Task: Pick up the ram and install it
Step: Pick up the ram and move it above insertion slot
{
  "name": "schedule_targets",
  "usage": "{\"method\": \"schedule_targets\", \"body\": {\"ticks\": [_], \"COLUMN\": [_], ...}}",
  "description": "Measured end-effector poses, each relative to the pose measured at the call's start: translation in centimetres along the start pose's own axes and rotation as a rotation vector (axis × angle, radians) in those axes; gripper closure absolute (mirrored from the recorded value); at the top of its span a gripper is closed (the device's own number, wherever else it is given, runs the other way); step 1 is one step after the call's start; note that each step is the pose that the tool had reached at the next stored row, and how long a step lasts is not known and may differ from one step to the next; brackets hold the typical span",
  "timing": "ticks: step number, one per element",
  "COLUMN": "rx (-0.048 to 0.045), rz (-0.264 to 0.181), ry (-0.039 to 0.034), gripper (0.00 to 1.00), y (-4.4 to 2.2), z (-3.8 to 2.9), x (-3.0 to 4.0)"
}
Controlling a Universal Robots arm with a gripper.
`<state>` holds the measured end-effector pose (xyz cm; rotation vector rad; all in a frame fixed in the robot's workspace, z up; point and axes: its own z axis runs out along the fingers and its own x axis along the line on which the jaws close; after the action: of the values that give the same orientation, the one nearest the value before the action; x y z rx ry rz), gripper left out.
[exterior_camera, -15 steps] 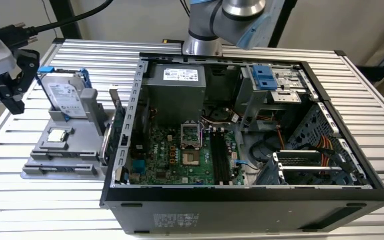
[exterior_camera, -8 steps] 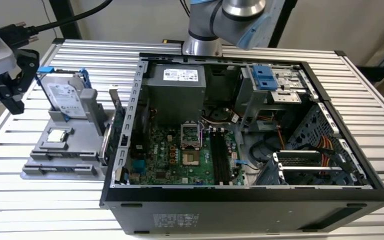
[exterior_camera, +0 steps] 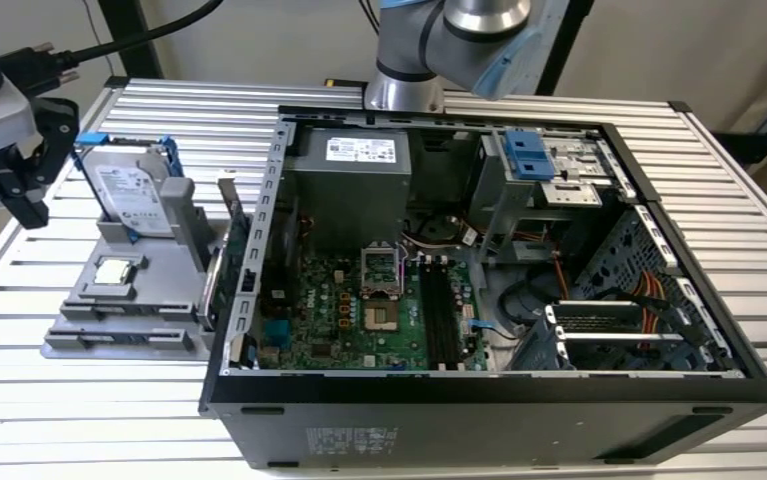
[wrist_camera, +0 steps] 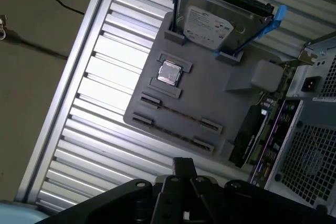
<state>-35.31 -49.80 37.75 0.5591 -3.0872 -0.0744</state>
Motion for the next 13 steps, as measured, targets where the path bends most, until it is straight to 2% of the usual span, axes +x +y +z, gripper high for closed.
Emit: {"method": "schedule_targets", "body": {"ticks": [13], "rx": [-0.0001], "rz": [-0.027], "ry": [0.0014], "gripper": [1.00], "y": [0.05], "z": [-0.01], "x": [-0.02]}}
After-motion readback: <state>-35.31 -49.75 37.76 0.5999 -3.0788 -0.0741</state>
